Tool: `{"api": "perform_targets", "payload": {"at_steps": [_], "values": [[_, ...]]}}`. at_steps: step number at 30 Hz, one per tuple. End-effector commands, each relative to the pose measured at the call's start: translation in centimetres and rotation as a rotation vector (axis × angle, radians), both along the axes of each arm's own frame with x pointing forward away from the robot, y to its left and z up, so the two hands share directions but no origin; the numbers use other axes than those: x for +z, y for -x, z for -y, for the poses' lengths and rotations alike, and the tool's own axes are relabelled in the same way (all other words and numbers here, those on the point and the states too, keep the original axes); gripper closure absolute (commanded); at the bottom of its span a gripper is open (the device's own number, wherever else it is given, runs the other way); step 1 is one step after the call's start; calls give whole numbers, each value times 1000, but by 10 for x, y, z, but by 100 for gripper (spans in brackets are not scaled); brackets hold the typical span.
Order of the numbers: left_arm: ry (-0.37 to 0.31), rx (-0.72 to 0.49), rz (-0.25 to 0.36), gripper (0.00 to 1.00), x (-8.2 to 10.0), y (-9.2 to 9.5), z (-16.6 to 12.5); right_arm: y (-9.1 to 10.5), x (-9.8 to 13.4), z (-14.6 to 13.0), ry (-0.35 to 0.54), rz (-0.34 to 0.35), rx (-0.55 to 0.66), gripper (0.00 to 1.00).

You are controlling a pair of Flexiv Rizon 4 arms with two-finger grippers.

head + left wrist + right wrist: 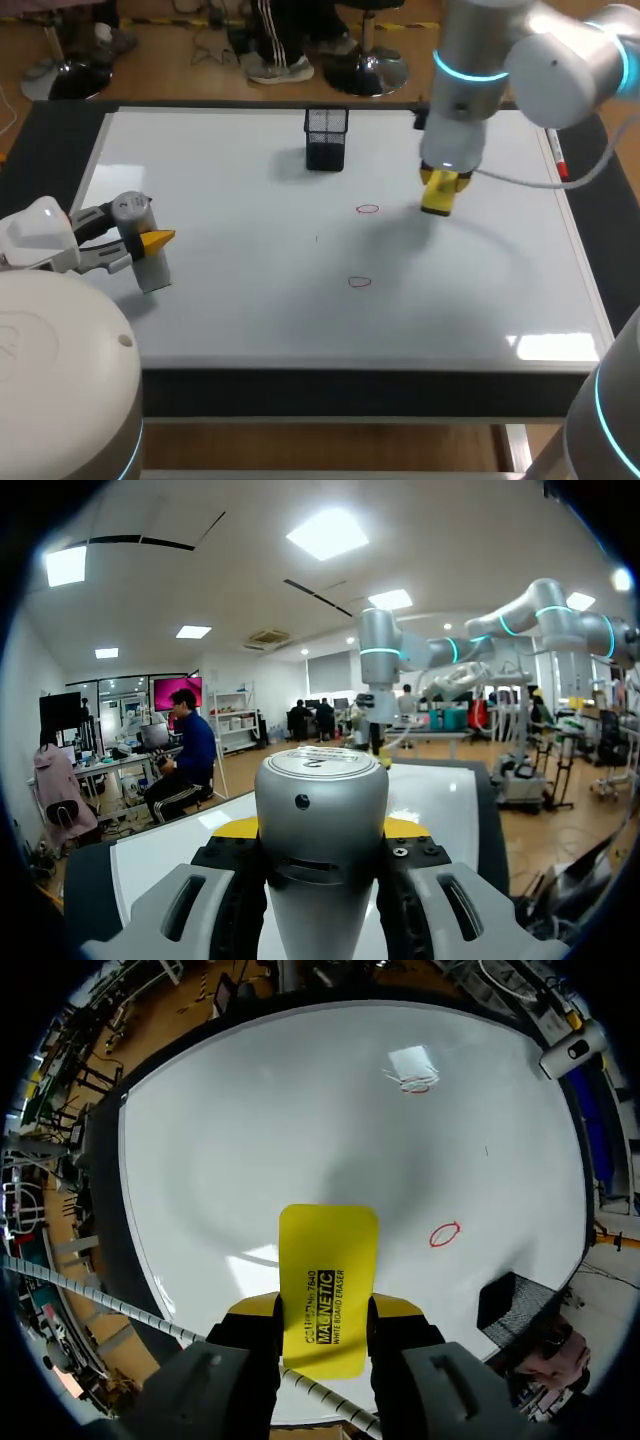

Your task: Pick up the inspection probe, press it on each red-marked spot on the whiteboard one by one, put down the probe, pick up the eraser, and wipe off all the red marks.

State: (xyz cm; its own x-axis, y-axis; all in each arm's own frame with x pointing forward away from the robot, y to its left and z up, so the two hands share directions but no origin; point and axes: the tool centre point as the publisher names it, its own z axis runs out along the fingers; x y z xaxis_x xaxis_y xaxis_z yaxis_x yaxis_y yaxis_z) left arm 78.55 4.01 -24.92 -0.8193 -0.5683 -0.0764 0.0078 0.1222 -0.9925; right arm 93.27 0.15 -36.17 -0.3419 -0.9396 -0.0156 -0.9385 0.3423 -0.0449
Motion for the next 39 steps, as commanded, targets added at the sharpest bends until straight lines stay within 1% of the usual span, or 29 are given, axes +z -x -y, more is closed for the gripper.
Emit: {"api": "perform_targets", "payload": {"at_steps": [1,2,10,11,13,14,17,24,39], "values": [[1,0,3,100,0,0,0,9,1,46,-60,4,-11,100],[1,0,3,100,0,0,0,9,0,53,-43,3,-22,100],[1,0,3,100,0,0,0,13,-3,98,-28,-13,-104,100],[1,0,3,100,0,0,0,13,-3,101,-24,-14,-109,100],[1,0,3,100,0,0,0,14,-6,108,16,-24,-120,100],[1,0,3,100,0,0,0,14,-6,111,-5,-26,-127,100],[1,0,3,100,0,0,0,15,-8,118,-8,-31,-145,100],[1,0,3,100,0,0,0,17,-10,122,-12,-45,-170,100],[1,0,3,100,0,0,0,17,-10,122,-12,-45,-170,100]]}}
